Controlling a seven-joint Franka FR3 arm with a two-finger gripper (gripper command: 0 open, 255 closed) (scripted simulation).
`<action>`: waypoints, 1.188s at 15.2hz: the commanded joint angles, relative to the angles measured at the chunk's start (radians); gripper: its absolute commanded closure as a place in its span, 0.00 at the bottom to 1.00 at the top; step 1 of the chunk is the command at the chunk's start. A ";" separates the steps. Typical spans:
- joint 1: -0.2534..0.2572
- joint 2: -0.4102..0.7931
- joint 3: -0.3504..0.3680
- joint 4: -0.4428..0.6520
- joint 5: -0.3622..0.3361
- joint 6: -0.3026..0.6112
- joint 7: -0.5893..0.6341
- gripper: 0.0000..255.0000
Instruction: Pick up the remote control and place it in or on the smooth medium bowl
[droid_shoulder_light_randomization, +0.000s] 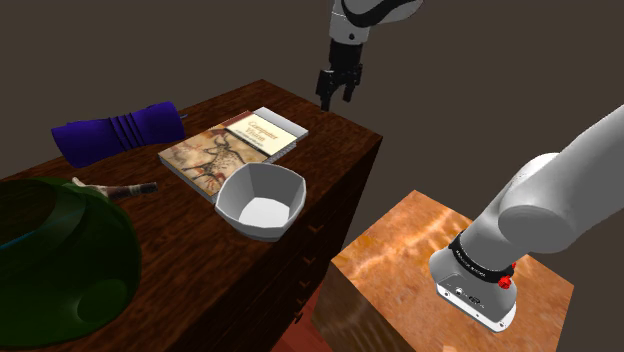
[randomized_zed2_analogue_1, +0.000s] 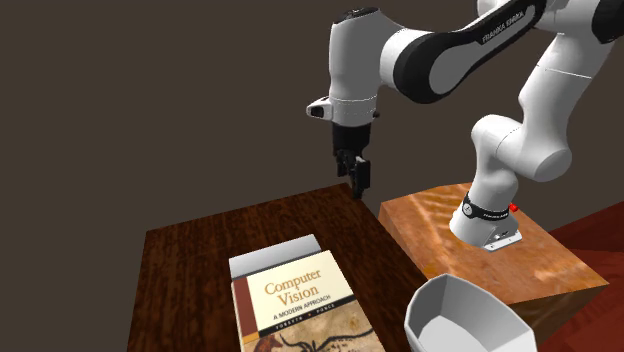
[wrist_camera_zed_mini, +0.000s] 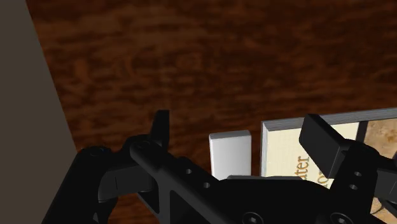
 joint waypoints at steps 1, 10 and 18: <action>0.004 0.070 0.010 0.037 -0.007 0.040 0.021 0.00; 0.032 0.411 0.028 0.323 -0.063 0.116 0.109 0.00; 0.062 0.662 0.021 0.577 -0.102 0.126 0.155 0.00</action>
